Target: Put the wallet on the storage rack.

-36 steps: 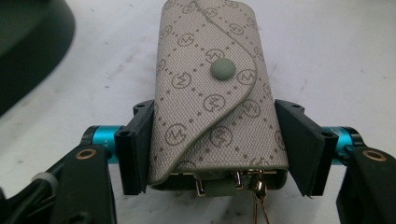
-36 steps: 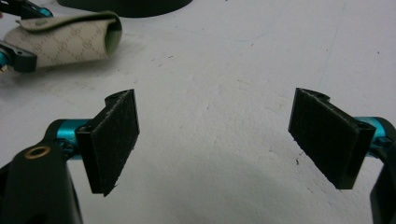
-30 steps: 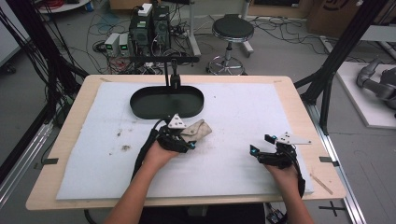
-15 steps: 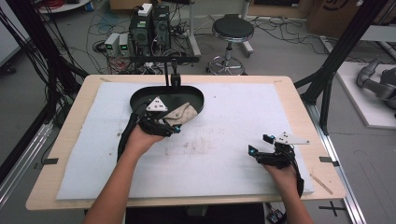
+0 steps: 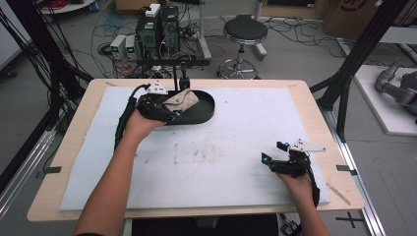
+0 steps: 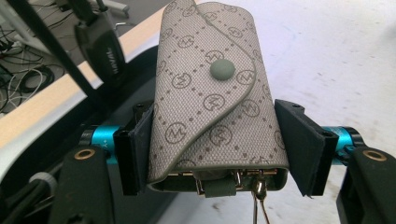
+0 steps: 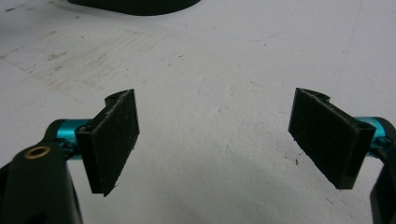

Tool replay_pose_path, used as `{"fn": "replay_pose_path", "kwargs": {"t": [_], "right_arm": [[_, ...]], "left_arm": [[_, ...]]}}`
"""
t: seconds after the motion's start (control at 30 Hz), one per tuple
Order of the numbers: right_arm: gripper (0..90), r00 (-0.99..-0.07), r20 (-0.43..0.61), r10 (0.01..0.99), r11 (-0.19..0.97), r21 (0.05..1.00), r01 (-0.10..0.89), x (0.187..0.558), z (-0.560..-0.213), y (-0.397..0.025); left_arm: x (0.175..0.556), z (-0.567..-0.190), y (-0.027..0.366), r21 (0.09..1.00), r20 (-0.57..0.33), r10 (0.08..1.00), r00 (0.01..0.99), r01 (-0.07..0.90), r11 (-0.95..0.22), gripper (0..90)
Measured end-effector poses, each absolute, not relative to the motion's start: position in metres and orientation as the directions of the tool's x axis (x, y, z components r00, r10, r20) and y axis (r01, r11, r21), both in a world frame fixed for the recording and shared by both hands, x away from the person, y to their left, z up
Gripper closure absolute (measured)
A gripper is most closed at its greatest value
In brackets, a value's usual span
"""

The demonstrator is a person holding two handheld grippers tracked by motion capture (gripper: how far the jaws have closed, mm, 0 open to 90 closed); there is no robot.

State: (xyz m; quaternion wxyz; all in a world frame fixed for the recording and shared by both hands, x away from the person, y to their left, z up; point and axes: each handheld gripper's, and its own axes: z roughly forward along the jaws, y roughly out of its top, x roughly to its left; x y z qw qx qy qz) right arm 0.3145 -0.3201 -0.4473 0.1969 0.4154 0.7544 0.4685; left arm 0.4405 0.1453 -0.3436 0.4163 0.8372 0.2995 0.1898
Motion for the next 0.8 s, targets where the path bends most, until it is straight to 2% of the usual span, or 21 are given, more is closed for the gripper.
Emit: {"fn": "replay_pose_path", "kwargs": {"t": [0.3,0.8], "right_arm": [[16.7,-0.576,0.088,0.812,0.217,0.871,0.44,0.314,-0.447,-0.32],[16.7,-0.573,0.085,0.815,0.218,0.872,0.438,0.314,-0.447,-0.32]], "left_arm": [[0.47,-0.348,0.152,0.775,0.085,0.681,0.728,0.381,-0.504,33.4],[0.5,-0.389,0.154,0.733,0.057,0.693,0.718,0.441,-0.518,34.5]]}}
